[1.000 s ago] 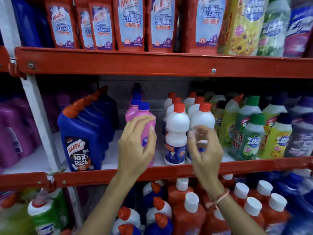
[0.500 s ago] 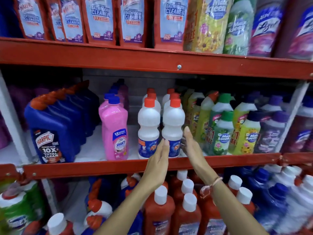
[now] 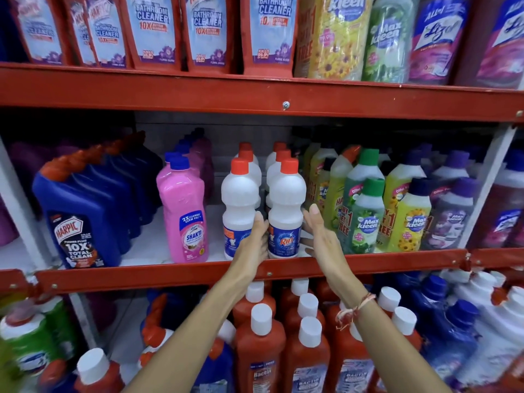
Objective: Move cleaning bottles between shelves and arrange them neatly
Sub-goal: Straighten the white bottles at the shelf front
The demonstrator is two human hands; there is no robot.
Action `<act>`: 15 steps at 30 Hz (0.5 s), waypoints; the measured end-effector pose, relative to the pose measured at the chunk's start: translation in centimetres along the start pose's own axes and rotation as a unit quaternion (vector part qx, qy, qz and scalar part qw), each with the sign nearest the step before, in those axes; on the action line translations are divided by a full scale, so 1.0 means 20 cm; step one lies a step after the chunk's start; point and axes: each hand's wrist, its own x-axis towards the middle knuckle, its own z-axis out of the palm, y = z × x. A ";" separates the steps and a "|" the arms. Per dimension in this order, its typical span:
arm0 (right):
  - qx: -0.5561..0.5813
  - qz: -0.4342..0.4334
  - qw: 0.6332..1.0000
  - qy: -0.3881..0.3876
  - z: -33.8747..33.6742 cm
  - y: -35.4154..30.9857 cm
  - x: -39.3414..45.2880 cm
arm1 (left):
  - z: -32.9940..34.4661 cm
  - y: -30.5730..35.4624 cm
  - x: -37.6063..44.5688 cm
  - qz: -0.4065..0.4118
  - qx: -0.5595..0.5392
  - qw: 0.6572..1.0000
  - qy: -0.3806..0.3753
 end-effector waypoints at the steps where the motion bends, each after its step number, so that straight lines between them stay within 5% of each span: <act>1: -0.003 -0.003 1.000 0.002 0.00 0.00 0.01 | 0.00 0.00 0.00 -0.003 0.003 1.000 -0.008; 15: 0.021 0.005 0.998 0.065 0.03 -0.01 -0.04 | -0.01 0.04 -0.07 0.007 0.019 1.000 -0.011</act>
